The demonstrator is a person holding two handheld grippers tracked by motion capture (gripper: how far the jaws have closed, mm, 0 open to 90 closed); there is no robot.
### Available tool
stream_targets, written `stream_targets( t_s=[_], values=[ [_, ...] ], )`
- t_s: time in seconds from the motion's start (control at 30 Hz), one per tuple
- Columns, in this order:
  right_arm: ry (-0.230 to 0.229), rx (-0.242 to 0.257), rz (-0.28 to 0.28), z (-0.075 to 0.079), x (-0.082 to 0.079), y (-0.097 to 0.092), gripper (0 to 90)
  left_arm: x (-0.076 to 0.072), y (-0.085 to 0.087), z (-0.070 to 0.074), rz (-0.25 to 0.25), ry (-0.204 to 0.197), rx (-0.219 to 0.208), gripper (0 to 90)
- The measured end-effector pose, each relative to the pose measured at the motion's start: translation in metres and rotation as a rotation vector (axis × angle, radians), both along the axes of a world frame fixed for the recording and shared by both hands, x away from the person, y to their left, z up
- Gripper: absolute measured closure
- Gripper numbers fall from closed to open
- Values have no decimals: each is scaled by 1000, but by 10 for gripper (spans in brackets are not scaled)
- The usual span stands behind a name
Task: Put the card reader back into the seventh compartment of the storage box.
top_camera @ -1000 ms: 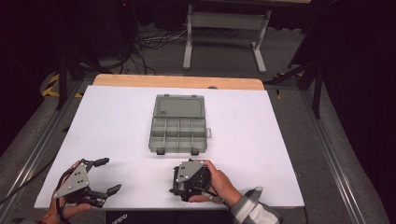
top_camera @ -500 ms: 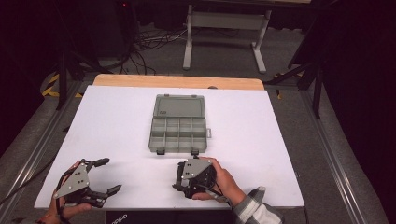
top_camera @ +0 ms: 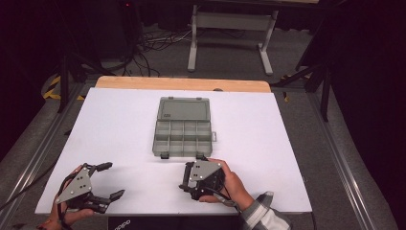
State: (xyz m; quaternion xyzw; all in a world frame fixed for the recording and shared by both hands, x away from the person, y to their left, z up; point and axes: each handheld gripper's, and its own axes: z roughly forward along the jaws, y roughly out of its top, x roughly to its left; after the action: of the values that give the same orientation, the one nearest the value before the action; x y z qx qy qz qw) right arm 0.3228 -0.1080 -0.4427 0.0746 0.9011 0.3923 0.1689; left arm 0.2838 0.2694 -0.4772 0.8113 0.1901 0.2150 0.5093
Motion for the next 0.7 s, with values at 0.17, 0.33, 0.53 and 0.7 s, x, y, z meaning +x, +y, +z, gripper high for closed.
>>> stream_targets(
  t_s=[0.17,0.33,0.53,0.7],
  values=[
    [-6,7,-12,1,1,-2,307,0,0,0,6,-2,-9,77],
    [-11,16,-23,1,3,-4,307,0,0,0,4,-3,-8,77],
    [-21,25,-36,2,4,-6,307,0,0,0,4,-3,-10,77],
    [-32,37,-60,3,7,-10,307,0,0,0,3,-2,-9,77]
  ],
)
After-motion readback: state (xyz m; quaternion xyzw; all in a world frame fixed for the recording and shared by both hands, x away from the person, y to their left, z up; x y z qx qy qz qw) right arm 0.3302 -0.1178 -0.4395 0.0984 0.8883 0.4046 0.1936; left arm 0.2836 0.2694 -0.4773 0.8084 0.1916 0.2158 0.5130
